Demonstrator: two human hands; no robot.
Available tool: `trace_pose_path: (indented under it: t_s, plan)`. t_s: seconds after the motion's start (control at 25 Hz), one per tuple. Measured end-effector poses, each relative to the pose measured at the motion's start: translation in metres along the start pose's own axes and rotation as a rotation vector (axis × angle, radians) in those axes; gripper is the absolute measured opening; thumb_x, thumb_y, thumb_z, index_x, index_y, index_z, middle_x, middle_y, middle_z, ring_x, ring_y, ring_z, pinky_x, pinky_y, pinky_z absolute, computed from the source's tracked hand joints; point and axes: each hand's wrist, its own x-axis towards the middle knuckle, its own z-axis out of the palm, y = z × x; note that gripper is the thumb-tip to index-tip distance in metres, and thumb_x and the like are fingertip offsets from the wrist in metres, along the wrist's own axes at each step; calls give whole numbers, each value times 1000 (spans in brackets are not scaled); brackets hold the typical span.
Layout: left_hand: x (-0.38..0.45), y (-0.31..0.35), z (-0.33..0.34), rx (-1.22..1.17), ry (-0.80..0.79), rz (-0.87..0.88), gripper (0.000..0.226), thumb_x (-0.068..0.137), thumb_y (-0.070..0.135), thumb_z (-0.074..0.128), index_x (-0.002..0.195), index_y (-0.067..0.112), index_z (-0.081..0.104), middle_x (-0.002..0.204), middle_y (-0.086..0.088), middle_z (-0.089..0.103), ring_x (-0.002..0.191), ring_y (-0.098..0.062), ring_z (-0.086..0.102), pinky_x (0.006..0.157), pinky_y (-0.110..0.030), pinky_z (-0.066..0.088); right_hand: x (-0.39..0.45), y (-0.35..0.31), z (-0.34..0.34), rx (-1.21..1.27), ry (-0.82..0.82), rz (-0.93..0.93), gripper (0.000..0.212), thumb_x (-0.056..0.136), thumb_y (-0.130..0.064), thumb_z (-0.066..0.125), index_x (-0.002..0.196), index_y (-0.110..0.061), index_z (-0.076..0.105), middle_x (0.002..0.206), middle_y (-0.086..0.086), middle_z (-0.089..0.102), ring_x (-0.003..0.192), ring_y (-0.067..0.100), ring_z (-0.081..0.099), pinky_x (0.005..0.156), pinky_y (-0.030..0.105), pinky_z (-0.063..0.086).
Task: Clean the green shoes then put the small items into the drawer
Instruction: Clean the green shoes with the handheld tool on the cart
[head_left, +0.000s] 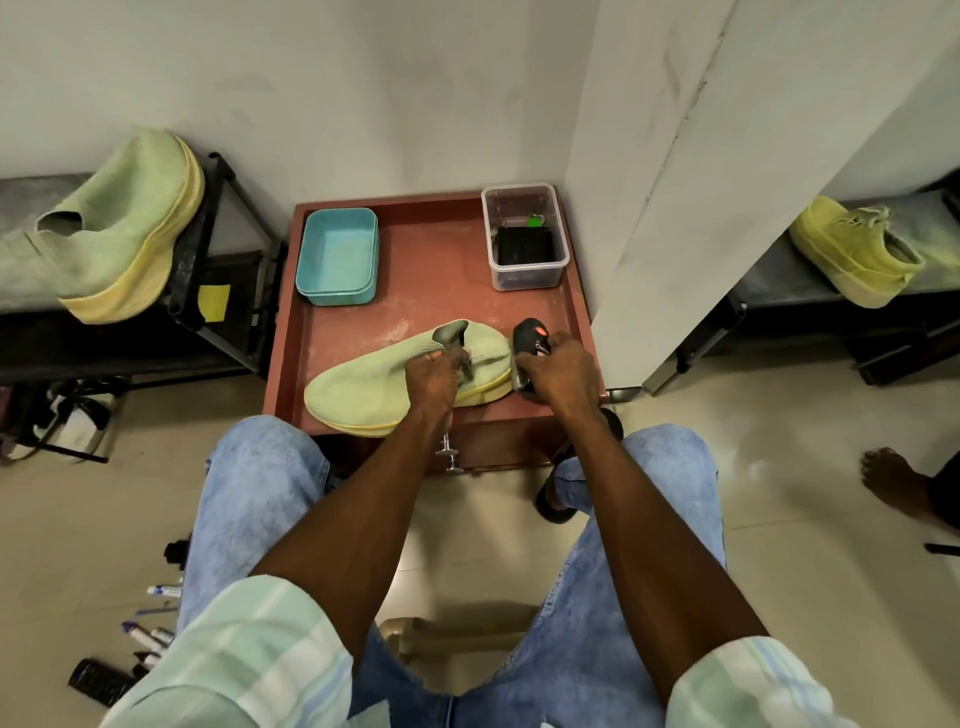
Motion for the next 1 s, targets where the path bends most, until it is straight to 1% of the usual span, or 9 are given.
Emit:
trace_pose_path:
  t_s: [0.24,0.36,0.52,0.64,0.72,0.76,0.84,0.92,1.0]
  plan:
    - [-8,1,-14,20,-24,23,28,72,4,72,54,15,54,48,4,47,39,-6,37,45,-20,33,-4,-2,-3,7,-75,-2,34,77,-45,68,96,-17,64,93,5,68,76,21,62,64,27,47]
    - [-18,0,-33,56,-40,65,30,75,6,72,54,16,55,47,6,47,39,-4,38,47,-21,33,-13,3,-9,-111,-33,37,44,76,-46,68,105,-12,65,99,7,66,90,28,62,70,28,41]
    - [-37,-10,-66,261,-178,214,30,82,16,71,53,16,60,54,-3,51,51,-10,38,55,-28,32,-30,1,-2,137,-68,18,28,74,-38,69,82,-11,68,74,3,66,70,21,63,55,23,40]
    - [-50,-15,-85,244,136,256,20,85,30,69,79,11,68,77,-4,66,72,-16,59,67,-28,44,-44,-8,11,306,-82,-11,19,78,-27,71,83,-8,71,71,3,66,58,13,60,42,16,38]
    - [-57,-23,-96,80,497,16,41,81,40,71,104,7,62,102,-8,65,94,-26,62,81,-34,50,-44,-7,18,314,-73,-5,21,78,-29,71,85,-9,71,76,5,68,66,19,64,50,20,43]
    - [-60,-28,-100,-48,552,-173,55,79,43,74,116,6,57,112,-9,62,102,-29,60,88,-39,51,-43,-7,19,312,-77,11,23,78,-32,71,82,-10,71,76,6,69,70,22,65,55,25,48]
    - [-65,-38,-101,-252,375,-413,64,78,41,77,125,6,53,116,-9,58,106,-29,57,91,-43,50,-40,-3,23,302,-99,43,25,75,-36,70,78,-11,71,77,8,71,75,27,68,65,35,55]
    - [-63,-48,-96,-255,171,-411,49,80,29,77,118,3,59,111,-9,64,96,-25,61,79,-39,54,-38,-1,23,292,-157,68,27,73,-36,71,79,-10,70,79,10,71,76,29,70,65,39,58]
    - [-58,-53,-93,-169,151,-301,37,81,14,75,113,1,63,104,-12,70,86,-24,65,72,-36,57,-37,1,17,235,-270,84,28,72,-33,74,80,-7,70,79,12,71,68,26,68,53,31,54]
